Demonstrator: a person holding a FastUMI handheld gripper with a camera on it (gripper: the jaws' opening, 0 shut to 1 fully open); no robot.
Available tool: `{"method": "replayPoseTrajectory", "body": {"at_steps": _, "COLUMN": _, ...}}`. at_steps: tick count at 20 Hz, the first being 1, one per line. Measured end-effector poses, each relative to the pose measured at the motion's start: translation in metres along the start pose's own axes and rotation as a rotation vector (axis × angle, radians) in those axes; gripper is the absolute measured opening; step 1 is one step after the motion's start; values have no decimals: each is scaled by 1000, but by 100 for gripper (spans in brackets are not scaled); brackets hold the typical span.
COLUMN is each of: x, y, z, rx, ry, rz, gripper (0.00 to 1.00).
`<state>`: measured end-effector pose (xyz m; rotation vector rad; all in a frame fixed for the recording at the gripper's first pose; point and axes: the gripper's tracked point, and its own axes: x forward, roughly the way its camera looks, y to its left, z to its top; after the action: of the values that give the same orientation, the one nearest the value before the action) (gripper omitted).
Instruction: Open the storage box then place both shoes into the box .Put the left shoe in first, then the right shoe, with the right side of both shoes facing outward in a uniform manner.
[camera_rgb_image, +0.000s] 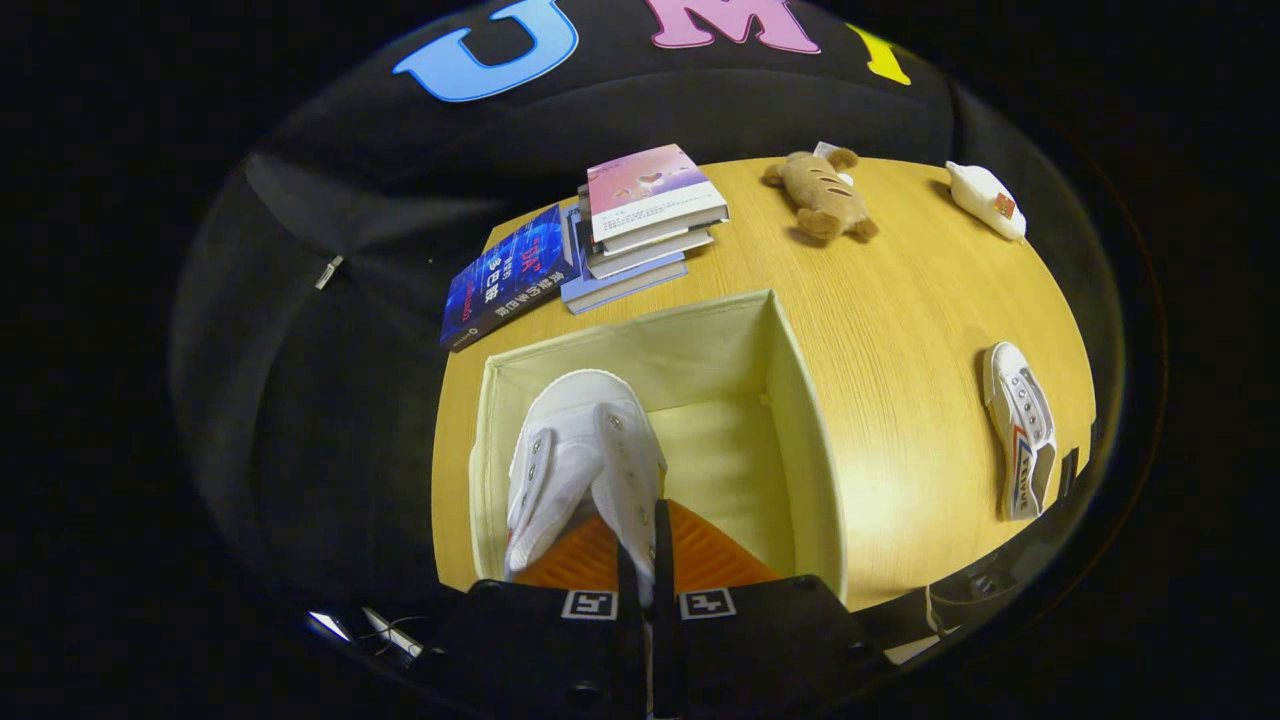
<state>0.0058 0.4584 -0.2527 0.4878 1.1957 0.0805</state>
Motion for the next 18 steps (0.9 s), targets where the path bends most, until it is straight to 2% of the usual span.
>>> {"method": "replayPoseTrajectory", "body": {"at_steps": 2, "x": 6, "y": 5, "z": 0, "rx": 0, "ry": 0, "rz": -1, "gripper": 8}}
{"method": "replayPoseTrajectory", "body": {"at_steps": 4, "x": 9, "y": 17, "z": -5, "rx": 10, "ry": 18, "rz": 45, "gripper": 12}}
{"method": "replayPoseTrajectory", "body": {"at_steps": 6, "x": 5, "y": 33, "z": -12, "rx": 4, "ry": 42, "rz": 119, "gripper": 31}}
{"method": "replayPoseTrajectory", "body": {"at_steps": 8, "x": -4, "y": 43, "z": -6, "rx": -36, "ry": 9, "rz": 163, "gripper": 49}}
{"method": "replayPoseTrajectory", "body": {"at_steps": 11, "x": -19, "y": 47, "z": -4, "rx": -91, "ry": -18, "rz": 202, "gripper": 89}}
{"method": "replayPoseTrajectory", "body": {"at_steps": 13, "x": -30, "y": 42, "z": -4, "rx": -127, "ry": -29, "rz": 226, "gripper": 97}}
{"method": "replayPoseTrajectory", "body": {"at_steps": 18, "x": -71, "y": 0, "z": 11, "rx": -264, "ry": -114, "rz": 304, "gripper": 99}}
